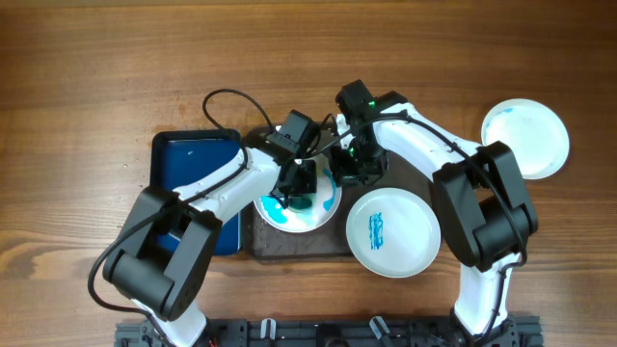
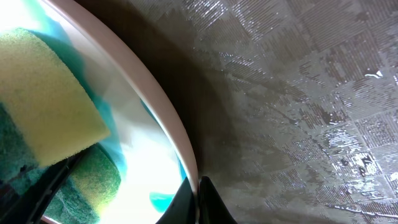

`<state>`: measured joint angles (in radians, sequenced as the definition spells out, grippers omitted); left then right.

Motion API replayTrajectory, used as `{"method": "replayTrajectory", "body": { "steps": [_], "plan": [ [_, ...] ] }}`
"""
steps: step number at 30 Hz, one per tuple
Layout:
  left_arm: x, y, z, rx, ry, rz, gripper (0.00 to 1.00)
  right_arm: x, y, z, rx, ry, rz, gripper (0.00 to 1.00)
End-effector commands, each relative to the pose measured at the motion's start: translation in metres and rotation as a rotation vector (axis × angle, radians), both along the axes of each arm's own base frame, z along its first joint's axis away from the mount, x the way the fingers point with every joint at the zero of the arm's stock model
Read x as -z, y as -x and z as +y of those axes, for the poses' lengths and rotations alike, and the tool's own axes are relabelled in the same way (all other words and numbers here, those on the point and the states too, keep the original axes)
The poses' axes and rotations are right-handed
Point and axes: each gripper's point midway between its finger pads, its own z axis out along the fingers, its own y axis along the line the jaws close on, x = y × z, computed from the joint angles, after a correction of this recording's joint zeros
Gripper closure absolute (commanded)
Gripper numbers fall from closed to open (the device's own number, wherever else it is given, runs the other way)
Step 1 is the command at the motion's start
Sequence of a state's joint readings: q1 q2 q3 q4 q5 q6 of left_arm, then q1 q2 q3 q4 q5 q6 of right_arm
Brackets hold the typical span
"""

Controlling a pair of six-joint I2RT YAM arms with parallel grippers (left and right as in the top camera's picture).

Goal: Clean dirty plates on tray and stack at the side
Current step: 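Scrub the plate's blue smear with the sponge in the left gripper, then return the sponge to the basin and lift the plate with the right gripper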

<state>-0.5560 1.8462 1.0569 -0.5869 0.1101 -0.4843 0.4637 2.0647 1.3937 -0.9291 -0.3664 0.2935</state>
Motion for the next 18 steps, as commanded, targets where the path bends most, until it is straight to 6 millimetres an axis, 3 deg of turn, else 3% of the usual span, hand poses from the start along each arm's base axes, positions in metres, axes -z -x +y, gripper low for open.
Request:
{"method": "replayTrajectory", "body": {
  "steps": [1, 7, 12, 15, 18],
  "plan": [
    [0.039, 0.042, 0.036, -0.018, -0.160, 0.125, 0.96, 0.009, 0.002, -0.009, 0.000, 0.037, 0.009, 0.96],
    [-0.039, 0.025, 0.037, -0.083, -0.095, -0.065, 0.96, 0.009, 0.001, -0.008, 0.000, 0.035, 0.006, 0.95],
    [-0.090, 0.020, 0.044, -0.117, -0.051, -0.209, 0.96, 0.009, 0.000, -0.008, -0.001, 0.033, 0.001, 0.95],
    [-0.114, 0.019, 0.048, -0.131, -0.023, -0.277, 0.96, 0.007, -0.004, -0.006, -0.019, 0.022, -0.020, 0.95],
    [-0.125, 0.017, 0.078, -0.221, -0.108, -0.328, 0.96, -0.004, -0.017, -0.004, -0.028, 0.029, -0.067, 0.95]
  ]
}}
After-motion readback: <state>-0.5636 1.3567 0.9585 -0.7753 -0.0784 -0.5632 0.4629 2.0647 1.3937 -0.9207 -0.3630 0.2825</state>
